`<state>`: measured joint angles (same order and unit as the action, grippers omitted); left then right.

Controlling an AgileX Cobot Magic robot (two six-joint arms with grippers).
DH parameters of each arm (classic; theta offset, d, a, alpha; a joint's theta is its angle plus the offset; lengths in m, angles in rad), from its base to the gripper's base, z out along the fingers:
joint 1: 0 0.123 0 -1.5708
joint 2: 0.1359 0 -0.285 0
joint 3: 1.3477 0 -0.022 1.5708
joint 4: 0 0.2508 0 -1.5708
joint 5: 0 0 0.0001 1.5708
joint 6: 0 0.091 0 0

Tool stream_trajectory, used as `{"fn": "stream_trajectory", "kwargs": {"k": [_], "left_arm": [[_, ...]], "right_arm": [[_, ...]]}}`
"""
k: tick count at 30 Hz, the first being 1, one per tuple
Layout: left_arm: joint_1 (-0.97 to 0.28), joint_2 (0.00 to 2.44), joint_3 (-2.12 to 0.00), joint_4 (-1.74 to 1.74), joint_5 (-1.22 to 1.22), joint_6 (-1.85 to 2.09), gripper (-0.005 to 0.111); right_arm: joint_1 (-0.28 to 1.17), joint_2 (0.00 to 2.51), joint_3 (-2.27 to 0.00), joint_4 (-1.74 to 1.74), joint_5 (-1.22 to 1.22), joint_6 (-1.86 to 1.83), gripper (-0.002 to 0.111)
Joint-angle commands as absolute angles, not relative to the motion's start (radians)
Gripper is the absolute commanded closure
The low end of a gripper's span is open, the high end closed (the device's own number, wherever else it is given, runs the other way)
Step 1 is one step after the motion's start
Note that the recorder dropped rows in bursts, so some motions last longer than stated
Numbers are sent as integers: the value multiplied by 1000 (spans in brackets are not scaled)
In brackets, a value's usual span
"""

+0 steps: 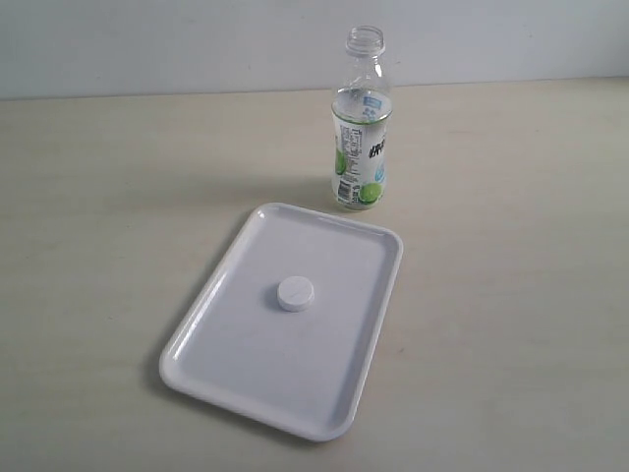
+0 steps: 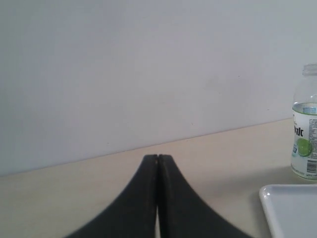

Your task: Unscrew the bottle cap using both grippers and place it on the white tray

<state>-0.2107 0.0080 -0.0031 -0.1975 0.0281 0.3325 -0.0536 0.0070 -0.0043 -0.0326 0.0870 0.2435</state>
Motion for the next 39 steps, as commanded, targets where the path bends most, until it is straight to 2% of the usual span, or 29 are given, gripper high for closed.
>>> {"fn": "stream_trajectory", "kwargs": {"k": [1, 6, 11, 35, 39], "left_arm": [[-209, 10, 0, -198, 29, 330, 107], [-209, 10, 0, -168, 29, 275, 107], [-209, 4, 0, 95, 29, 20, 107], [-209, 0, 0, 98, 29, 23, 107], [-103, 0, 0, 98, 29, 23, 107]], "right_arm": [[-60, 0, 0, -32, 82, 239, 108], [-60, 0, 0, -32, 82, 239, 108], [-60, 0, 0, -32, 82, 239, 108], [-60, 0, 0, -32, 82, 239, 108], [-60, 0, 0, -32, 82, 239, 108]]}}
